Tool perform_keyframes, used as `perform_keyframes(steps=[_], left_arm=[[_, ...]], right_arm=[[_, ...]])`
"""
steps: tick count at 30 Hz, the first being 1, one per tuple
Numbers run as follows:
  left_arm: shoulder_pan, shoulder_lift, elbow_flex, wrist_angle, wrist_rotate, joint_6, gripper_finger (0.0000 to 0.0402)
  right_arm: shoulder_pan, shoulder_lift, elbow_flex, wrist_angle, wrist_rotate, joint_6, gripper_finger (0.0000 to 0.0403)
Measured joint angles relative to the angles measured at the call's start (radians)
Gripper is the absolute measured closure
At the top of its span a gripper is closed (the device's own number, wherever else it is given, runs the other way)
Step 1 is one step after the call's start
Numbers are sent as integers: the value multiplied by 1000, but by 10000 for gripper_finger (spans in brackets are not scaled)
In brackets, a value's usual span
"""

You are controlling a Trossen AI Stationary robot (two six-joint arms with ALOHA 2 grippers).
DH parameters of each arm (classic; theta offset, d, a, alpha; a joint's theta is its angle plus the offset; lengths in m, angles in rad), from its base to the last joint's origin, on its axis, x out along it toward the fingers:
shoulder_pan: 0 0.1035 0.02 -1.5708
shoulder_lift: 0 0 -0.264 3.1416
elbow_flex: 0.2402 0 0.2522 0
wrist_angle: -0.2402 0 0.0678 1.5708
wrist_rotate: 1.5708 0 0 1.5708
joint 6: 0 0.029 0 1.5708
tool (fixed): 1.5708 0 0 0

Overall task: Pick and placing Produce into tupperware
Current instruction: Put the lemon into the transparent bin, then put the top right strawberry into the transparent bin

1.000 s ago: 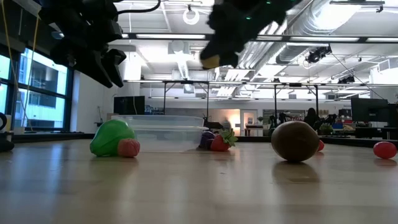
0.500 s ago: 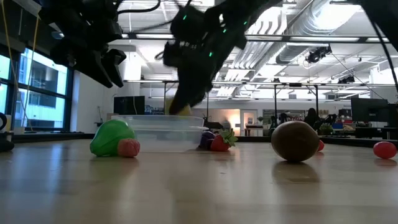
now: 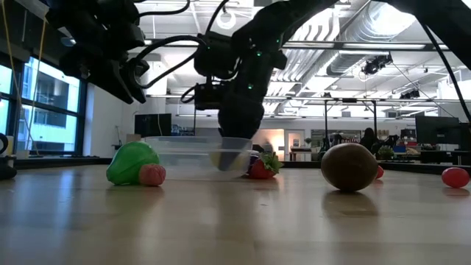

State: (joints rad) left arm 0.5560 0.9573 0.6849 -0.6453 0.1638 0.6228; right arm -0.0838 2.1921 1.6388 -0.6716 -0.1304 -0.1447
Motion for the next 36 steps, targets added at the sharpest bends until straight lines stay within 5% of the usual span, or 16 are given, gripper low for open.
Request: perform_keyframes(steps=[16,28,36], left_arm=[[0,0,0,0,0,0,208],[0,0,0,0,0,0,208],[0,0,0,0,0,0,208]], right_arm=[[-1,0,0,-2,10,-18,198],[0,0,0,2,7,-10,149],[1,-4,135,-173,26,27,148]])
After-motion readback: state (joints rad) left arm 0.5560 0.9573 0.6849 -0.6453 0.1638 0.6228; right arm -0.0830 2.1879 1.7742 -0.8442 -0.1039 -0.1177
